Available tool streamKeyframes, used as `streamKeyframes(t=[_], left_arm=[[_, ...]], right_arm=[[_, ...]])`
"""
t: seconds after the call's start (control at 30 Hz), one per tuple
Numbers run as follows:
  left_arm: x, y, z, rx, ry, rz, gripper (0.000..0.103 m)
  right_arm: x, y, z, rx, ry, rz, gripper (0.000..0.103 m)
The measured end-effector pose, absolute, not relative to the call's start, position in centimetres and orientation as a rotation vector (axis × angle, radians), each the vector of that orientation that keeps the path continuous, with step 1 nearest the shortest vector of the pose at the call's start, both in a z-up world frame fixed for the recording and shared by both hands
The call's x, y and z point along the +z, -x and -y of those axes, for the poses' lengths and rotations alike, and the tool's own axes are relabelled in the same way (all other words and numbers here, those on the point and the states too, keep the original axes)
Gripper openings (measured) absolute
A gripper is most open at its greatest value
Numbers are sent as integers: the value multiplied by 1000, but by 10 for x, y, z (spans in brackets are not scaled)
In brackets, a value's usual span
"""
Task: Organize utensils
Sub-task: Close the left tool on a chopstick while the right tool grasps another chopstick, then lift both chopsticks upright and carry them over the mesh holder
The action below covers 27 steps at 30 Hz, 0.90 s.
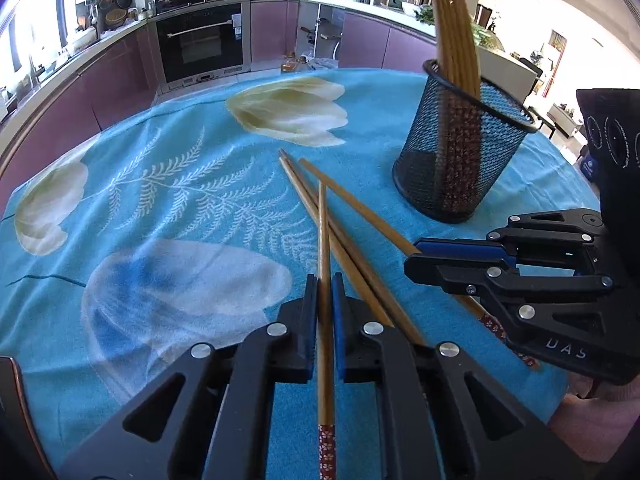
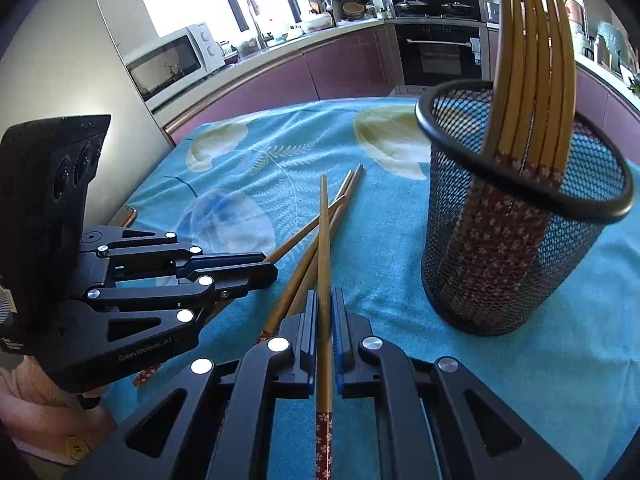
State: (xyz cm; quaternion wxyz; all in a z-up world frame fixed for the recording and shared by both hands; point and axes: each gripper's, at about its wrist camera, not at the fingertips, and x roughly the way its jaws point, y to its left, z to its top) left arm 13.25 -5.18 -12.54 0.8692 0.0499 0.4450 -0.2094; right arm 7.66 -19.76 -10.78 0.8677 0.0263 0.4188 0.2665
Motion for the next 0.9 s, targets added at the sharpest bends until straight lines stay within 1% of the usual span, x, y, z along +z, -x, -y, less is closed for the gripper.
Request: streamKeyframes(t=[0.57,0.9], left_arm=[[-49,-101,39,-593,-22,-768,8],[-18,-87,28,-646,21,-699,8]], right_arm=[[-51,-51,230,565,-92,-695,6],[-33,-44,244,552,-103,-628,6]])
